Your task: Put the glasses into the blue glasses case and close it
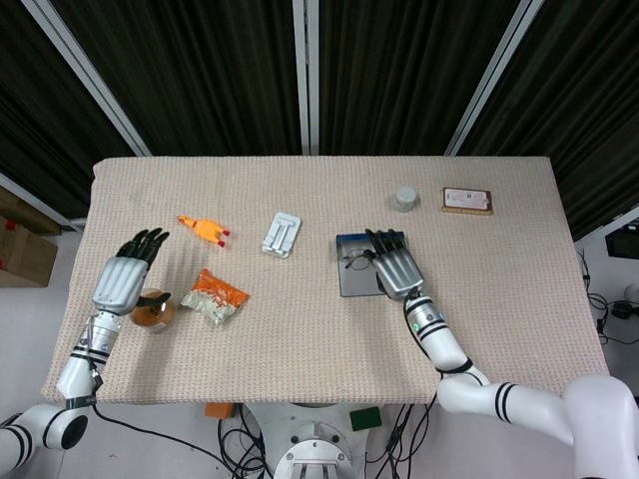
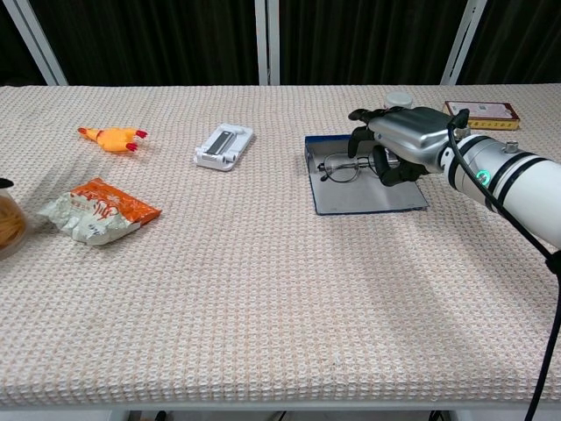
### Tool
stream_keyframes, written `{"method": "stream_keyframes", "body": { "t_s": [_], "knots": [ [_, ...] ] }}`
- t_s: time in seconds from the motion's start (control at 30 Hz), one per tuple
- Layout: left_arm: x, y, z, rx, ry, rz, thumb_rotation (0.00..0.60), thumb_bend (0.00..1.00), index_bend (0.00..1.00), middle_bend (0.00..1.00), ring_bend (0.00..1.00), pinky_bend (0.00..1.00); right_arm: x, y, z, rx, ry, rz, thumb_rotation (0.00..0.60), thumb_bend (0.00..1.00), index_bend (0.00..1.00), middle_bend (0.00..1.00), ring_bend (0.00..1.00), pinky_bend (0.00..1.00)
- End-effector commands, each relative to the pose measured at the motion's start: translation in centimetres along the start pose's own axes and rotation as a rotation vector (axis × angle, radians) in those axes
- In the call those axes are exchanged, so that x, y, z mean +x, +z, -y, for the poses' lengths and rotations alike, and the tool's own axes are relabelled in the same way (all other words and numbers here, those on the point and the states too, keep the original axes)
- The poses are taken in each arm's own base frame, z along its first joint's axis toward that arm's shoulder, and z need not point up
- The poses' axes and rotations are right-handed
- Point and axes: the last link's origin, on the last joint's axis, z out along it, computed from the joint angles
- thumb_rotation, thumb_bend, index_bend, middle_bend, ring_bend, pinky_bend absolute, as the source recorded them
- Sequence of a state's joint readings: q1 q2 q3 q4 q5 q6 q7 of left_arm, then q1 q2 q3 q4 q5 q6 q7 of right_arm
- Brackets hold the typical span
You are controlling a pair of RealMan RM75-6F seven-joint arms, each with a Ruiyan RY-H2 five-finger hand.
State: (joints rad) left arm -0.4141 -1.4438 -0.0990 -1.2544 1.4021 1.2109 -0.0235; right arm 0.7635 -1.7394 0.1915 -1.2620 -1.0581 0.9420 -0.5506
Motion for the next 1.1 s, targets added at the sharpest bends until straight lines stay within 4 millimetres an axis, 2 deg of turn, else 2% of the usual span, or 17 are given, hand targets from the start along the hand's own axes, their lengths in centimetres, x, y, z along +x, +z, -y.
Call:
{"method": "stream_keyframes", "body": {
  "t_s": [0.03, 0.3, 0.7, 1.1],
  "knots": [
    [0.0, 0.0, 0.0, 0.001, -0.001, 0.000, 0.600, 0.04, 0.06, 0.04, 0.03, 0.20, -0.1, 0.1, 0.1, -0.007, -0.007, 0.005, 0.600, 1.00, 0.33, 0.00, 0.00, 0.00],
    [-0.2, 0.0, 0.1, 0.000, -0.005, 0.004, 0.600, 0.04, 0.06, 0.03, 0.03, 0.20, -0.3, -0.4, -0.4, -0.032, -0.021, 0.012, 0.600, 1.00, 0.36, 0.00, 0.00, 0.00],
    [-0.2, 0.0, 0.3, 0.002, -0.005, 0.003, 0.600, 0.04, 0.06, 0.03, 0.03, 0.20, -0.9, 0.1, -0.4, -0.051, -0.049, 0.032, 0.600, 1.00, 0.38, 0.00, 0.00, 0.00],
    [-0.2, 0.0, 0.3, 0.003, -0.005, 0.004, 0.600, 0.04, 0.06, 0.03, 0.03, 0.20, -0.9, 0.8, -0.2, -0.077, -0.073, 0.036, 0.600, 1.00, 0.25, 0.00, 0.00, 0.00]
  ]
}}
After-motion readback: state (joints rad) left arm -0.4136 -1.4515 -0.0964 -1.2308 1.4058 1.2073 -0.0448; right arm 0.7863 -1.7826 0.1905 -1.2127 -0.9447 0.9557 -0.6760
